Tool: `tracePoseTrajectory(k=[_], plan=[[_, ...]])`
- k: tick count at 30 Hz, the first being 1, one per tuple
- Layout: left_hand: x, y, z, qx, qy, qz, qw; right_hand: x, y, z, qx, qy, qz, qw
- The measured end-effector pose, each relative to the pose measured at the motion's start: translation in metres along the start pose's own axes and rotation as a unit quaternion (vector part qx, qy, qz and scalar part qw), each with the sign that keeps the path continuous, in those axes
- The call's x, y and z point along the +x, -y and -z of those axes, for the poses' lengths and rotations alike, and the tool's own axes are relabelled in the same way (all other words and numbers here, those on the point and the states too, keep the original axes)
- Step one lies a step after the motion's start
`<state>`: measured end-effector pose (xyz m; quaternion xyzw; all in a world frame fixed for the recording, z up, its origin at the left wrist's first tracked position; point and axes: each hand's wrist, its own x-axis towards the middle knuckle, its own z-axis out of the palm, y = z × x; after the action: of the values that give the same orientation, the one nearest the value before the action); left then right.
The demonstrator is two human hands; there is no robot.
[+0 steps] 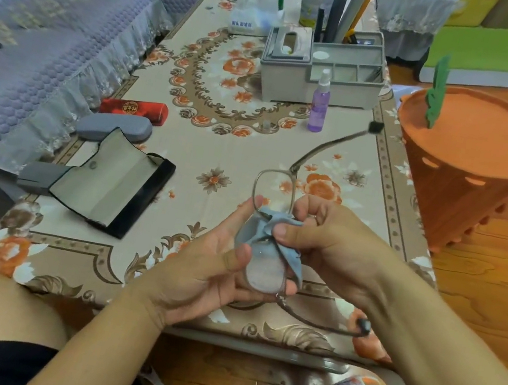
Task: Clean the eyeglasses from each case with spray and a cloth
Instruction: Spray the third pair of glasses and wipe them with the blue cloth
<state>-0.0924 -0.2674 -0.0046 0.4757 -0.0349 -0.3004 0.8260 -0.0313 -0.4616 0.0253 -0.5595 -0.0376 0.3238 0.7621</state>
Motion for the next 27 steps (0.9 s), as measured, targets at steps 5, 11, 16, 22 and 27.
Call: tracePoseTrajectory(k=[5,11,16,22,27], plan=[[-0.009,-0.047,0.03,0.198,-0.145,-0.005,0.969,-0.002,0.008,0.011,-0.089,0.023,-0.006,0.996],[0.027,-0.036,-0.022,0.121,-0.266,-0.157,0.944,-0.004,0.004,-0.001,-0.135,0.054,-0.007,0.989],[0.041,-0.032,-0.04,0.058,-0.3,-0.224,0.926,-0.003,0.001,-0.005,-0.142,0.058,-0.004,0.988],[0.042,-0.028,-0.036,0.092,-0.306,-0.281,0.905,-0.005,-0.011,-0.007,-0.123,0.069,-0.005,0.99],[0.039,-0.04,-0.036,0.01,-0.337,-0.332,0.881,0.002,0.0,0.013,-0.069,-0.021,-0.011,0.997]])
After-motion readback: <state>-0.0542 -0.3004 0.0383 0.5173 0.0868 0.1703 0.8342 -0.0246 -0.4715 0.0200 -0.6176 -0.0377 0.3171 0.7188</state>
